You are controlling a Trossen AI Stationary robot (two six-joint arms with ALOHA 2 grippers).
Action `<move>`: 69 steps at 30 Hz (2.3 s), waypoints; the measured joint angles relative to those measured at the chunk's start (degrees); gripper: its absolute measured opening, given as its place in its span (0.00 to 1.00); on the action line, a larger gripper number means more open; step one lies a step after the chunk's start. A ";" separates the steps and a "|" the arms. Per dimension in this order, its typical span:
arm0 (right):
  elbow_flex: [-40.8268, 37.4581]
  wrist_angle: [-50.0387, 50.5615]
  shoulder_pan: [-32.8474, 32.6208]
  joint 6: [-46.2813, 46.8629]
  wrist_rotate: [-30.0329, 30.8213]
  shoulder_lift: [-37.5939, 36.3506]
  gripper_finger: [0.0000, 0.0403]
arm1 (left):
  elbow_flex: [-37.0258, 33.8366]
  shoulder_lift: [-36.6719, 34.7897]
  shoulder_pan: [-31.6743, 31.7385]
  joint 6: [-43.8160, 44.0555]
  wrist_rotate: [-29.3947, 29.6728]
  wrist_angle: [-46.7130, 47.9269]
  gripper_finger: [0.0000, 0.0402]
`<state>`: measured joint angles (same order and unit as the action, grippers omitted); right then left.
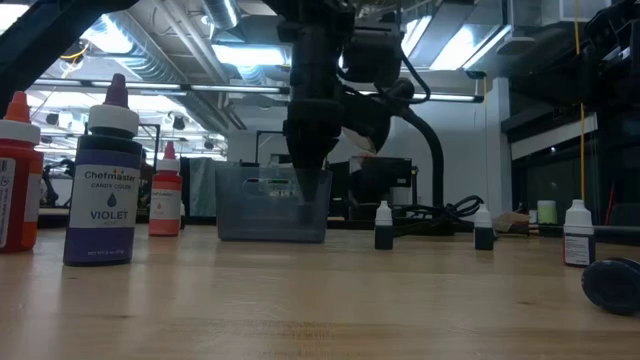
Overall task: Pick & Place food coloring
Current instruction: Put the top small red food coloring bottle into the gray transparent bin, then put the top left small black food coloring bottle into the gray transparent bin
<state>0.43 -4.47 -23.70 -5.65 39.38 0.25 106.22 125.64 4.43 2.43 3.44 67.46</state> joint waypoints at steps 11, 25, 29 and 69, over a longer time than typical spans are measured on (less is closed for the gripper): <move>0.00 0.00 0.00 -0.01 0.00 0.00 0.04 | -3.53 -0.13 -0.20 -0.15 0.39 -3.03 0.11; 0.00 0.00 0.01 -0.01 0.00 0.00 0.04 | -3.53 -0.13 -0.15 -0.13 -0.92 -3.27 0.22; -0.01 -0.01 0.01 -0.01 0.00 0.00 0.04 | -3.53 -0.13 -0.06 -0.11 -0.84 -3.50 0.32; 0.00 -0.02 0.00 -0.02 0.00 -0.02 0.04 | -22.21 -27.80 4.92 3.53 -2.40 -5.88 0.57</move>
<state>0.43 -4.49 -23.70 -5.67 39.38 0.23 84.01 97.84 9.34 5.97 1.04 61.57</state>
